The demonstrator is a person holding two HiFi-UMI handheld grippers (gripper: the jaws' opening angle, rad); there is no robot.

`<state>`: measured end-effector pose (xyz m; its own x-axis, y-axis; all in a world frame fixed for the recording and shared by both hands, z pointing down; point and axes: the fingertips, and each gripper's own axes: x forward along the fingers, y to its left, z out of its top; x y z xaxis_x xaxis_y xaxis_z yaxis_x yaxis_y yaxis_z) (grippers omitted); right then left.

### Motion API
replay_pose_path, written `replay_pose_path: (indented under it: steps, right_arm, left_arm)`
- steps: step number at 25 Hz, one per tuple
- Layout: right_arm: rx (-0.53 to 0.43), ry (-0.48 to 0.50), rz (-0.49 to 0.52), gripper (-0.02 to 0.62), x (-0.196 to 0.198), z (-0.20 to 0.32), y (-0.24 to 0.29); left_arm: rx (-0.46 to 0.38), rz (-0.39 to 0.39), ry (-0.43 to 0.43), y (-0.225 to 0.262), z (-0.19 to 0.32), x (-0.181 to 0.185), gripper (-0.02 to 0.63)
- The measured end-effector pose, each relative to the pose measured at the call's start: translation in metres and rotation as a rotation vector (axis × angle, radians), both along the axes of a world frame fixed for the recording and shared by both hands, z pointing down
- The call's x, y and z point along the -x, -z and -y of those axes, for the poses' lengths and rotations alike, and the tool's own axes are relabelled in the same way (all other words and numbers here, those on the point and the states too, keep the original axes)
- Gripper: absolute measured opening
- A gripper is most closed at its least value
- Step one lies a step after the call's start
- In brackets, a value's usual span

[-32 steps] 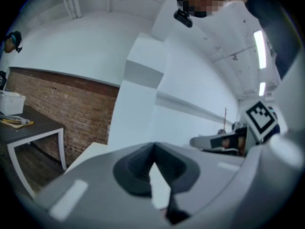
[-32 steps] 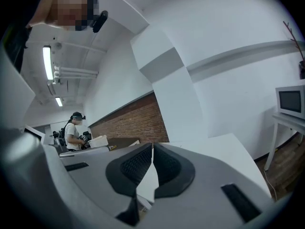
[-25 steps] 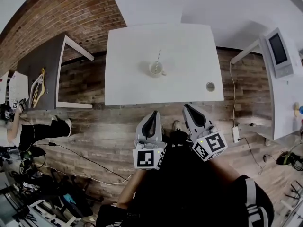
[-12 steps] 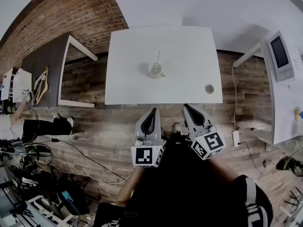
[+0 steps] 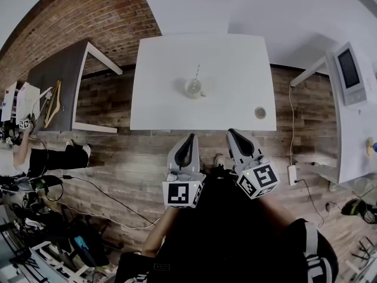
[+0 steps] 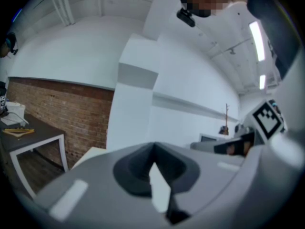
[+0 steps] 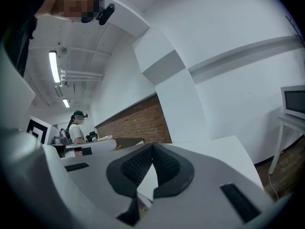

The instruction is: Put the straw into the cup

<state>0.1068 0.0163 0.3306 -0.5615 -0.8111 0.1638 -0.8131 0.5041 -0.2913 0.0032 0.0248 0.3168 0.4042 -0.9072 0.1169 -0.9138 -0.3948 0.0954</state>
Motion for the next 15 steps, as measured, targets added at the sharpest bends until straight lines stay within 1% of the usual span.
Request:
replay_pose_path:
  steps: [15]
  right_arm:
    - [0.004,0.009,-0.018,0.008,0.0033,0.0005,-0.0062]
  left_arm:
    - [-0.001,0.0,0.0,-0.0021,-0.0007,0.0016,0.003]
